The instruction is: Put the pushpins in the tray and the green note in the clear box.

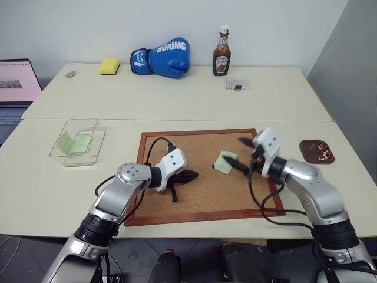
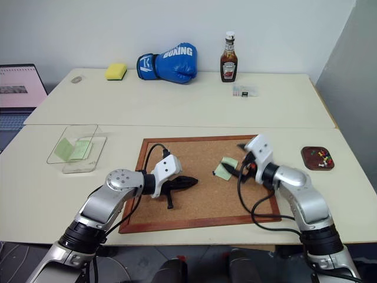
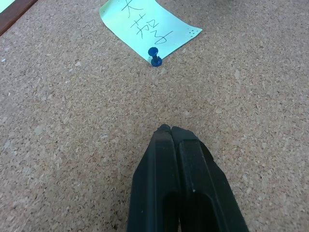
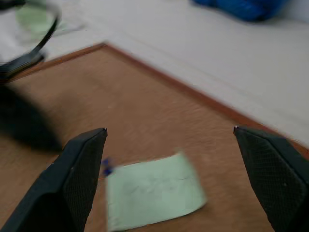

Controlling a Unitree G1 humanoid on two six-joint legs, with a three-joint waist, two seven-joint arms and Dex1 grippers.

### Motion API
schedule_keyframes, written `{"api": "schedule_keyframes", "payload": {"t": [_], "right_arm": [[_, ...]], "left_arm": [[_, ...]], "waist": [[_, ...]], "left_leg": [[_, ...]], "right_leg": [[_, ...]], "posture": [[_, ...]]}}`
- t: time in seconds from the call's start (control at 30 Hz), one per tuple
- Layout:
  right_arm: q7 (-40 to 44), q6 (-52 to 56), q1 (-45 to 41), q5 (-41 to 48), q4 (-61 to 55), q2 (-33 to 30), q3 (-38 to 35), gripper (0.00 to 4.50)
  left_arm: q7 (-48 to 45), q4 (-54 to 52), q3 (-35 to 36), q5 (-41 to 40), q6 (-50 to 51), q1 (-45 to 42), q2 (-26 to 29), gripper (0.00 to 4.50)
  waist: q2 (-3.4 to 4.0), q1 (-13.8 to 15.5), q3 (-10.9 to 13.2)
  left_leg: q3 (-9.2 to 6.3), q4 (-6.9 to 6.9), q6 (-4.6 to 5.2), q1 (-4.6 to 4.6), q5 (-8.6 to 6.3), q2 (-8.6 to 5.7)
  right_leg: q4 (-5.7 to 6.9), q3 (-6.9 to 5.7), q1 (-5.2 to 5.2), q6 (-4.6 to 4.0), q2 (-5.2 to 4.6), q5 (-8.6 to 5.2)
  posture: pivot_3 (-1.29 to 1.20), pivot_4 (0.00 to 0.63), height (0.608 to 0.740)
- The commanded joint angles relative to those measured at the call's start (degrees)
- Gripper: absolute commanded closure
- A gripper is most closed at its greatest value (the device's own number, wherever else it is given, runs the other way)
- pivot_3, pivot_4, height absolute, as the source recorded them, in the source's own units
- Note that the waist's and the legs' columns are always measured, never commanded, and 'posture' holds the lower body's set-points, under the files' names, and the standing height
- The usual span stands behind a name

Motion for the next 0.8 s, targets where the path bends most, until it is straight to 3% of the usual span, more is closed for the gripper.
{"api": "schedule_keyframes", "payload": {"t": [0.03,0.43,0.57,0.8], "right_arm": [[2.18,-1.45,-1.11,-0.80,-0.52,1.12,2.44,0.04],[0.95,-7.55,-5.14,-6.84,10.99,7.53,5.75,0.04],[1.33,-8.50,-5.64,-7.34,12.52,8.69,5.68,0.63],[2.82,-8.70,-5.41,-7.90,12.51,8.30,5.91,2.16]], "left_arm": [[-0.57,-0.33,-0.38,-0.05,0.39,0.51,0.49,4.50],[-0.23,-0.72,-0.23,-0.19,0.60,0.86,0.62,4.50],[-0.01,-0.81,-0.18,-0.20,0.66,0.80,0.50,4.50],[-0.02,-0.63,-0.09,-0.21,0.60,0.78,0.56,4.50]], "waist": [[0.00,0.00,0.00],[0.00,-0.02,0.00],[0.00,-0.03,0.00],[0.00,-0.04,0.00]], "left_leg": [[0.00,0.00,0.00,0.00,0.00,0.00],[0.00,0.00,0.00,0.00,0.00,0.01],[-0.01,0.01,0.00,0.01,0.00,0.01],[-0.01,0.01,0.00,0.01,0.00,0.01]], "right_leg": [[0.00,0.00,0.00,0.00,0.00,0.00],[0.01,-0.01,0.00,0.00,0.00,0.00],[0.02,-0.01,0.00,0.00,0.00,0.01],[0.02,-0.02,0.00,0.00,0.00,0.01]], "posture": [[0.00,0.150,0.740],[0.00,0.150,0.740],[0.00,0.150,0.740],[0.00,0.150,0.740]]}}
